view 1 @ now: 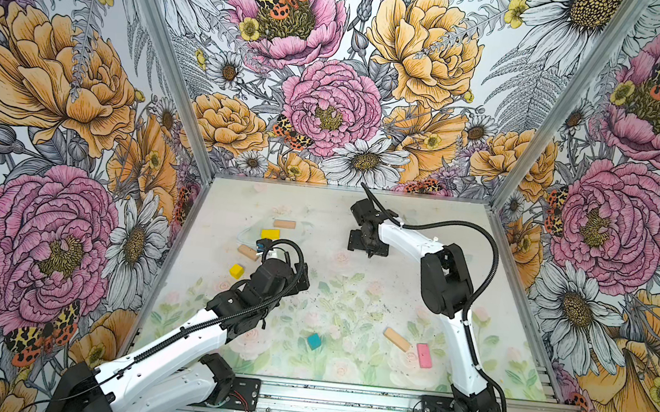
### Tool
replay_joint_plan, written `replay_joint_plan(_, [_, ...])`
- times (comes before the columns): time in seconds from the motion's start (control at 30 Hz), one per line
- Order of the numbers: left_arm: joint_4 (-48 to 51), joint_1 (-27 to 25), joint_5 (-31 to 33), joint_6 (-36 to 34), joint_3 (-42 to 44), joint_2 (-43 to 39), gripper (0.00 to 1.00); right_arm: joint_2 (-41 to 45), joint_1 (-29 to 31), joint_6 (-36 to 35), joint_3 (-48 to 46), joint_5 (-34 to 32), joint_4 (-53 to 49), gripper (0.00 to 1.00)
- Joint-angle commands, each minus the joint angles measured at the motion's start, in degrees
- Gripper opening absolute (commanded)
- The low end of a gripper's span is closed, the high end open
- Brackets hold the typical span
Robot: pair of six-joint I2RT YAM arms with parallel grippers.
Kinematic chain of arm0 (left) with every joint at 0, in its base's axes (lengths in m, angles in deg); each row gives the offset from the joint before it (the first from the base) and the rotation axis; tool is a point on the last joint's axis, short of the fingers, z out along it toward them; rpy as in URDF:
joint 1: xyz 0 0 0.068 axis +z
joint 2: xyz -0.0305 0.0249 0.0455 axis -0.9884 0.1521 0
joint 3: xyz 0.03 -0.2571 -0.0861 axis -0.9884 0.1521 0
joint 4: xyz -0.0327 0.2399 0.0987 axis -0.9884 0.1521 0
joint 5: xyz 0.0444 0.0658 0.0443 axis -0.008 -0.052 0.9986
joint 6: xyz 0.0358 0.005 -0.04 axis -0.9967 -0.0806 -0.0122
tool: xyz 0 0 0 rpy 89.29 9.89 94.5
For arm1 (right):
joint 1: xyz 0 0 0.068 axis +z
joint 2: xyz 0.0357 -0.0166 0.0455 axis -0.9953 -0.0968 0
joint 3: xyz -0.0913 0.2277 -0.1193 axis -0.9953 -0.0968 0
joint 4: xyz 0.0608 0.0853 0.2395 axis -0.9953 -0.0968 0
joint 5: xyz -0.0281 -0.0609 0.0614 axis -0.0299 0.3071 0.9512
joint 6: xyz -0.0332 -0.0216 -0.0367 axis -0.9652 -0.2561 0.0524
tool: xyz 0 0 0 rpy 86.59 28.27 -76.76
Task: Build the wood block tower
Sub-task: 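Lift the wood bar with the right gripper and carry it toward the robot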
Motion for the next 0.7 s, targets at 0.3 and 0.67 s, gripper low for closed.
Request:
replay_joint_plan(0.3, [0.70,-10.39,7.63,-4.09,-3.59,1.11,0.99,26.43,-0.16,6.20,-24.57,-3.96,0.81,1.00])
replay_joint_plan(0.67, [-2.67,-13.41,4.51,-12.20,1.80,-3.11,0.99,48.21,3.45,20.58,-51.60,-2.13,3.43,1.00])
